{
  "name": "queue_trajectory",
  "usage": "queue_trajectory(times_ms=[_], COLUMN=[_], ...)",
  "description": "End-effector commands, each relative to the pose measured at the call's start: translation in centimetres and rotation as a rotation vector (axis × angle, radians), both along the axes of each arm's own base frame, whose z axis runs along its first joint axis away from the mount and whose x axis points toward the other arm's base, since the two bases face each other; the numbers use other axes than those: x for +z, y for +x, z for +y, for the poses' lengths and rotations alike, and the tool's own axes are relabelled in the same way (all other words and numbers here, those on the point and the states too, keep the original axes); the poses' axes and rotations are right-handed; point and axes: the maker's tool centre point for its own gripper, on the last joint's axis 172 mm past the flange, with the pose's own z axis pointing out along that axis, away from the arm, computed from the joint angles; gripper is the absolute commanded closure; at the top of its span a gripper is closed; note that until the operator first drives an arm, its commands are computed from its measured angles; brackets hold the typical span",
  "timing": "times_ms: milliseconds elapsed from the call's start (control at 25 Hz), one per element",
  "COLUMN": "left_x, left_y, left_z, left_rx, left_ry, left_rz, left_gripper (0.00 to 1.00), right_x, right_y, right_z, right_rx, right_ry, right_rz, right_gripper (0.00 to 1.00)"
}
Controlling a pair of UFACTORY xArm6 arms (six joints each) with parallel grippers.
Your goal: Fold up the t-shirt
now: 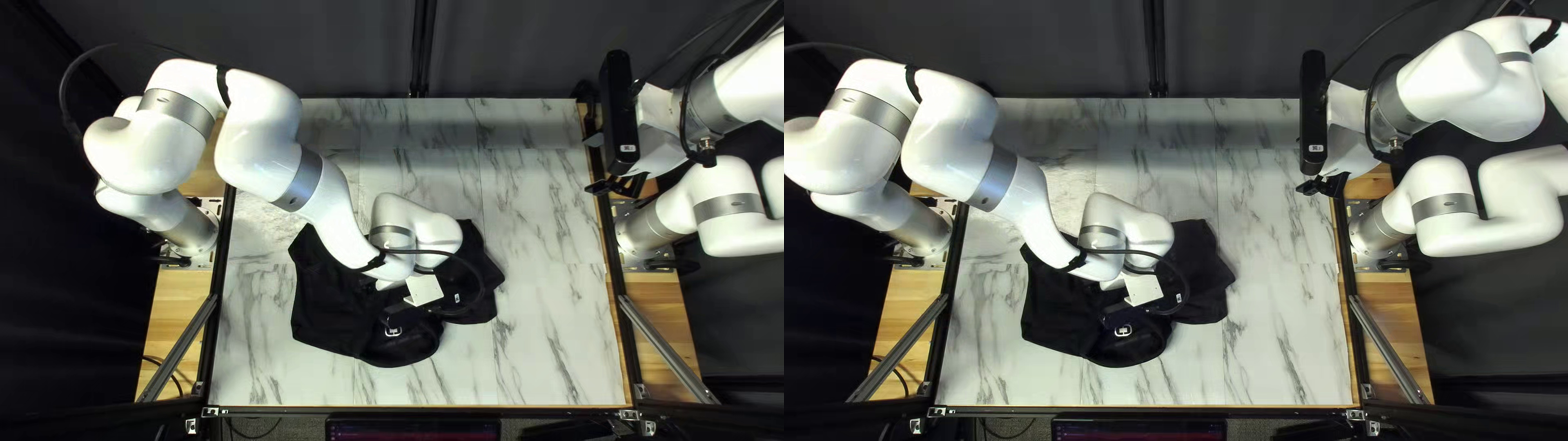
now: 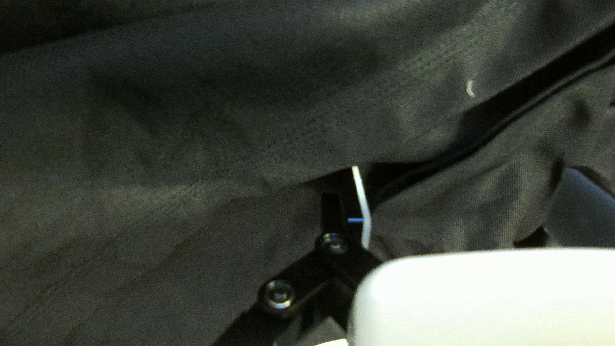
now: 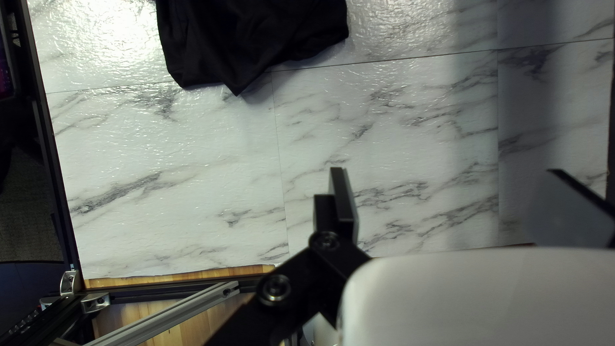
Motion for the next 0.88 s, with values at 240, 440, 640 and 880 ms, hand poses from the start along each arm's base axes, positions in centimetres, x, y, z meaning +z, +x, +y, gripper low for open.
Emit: queue_trajectory(times_ms=[240,440,640,880], left_x=[0.7,1.6,3.4,6.8], left_y=[-1.0,-1.0,-2.7,-4.9], left_z=[0.1,0.1,-0.8,-1.9], left_rx=[0.008,0.009,0.016,0.09], left_ry=[0.016,0.03,0.072,0.226], left_rz=[-0.008,-0.021,-0.045,-0.114], left_gripper=[0.93,0.95,0.99,1.0], right_x=[0.0,0.0,0.0,0.0], right_y=[0.0,0.0,0.0,0.0], right_z=[0.0,0.0,0.0,0.0], right_rx=[0.0,0.0,0.0,0.0], right_ry=[0.0,0.0,0.0,0.0], right_rz=[0.0,0.0,0.0,0.0], right_gripper=[0.0,0.0,0.0,0.0])
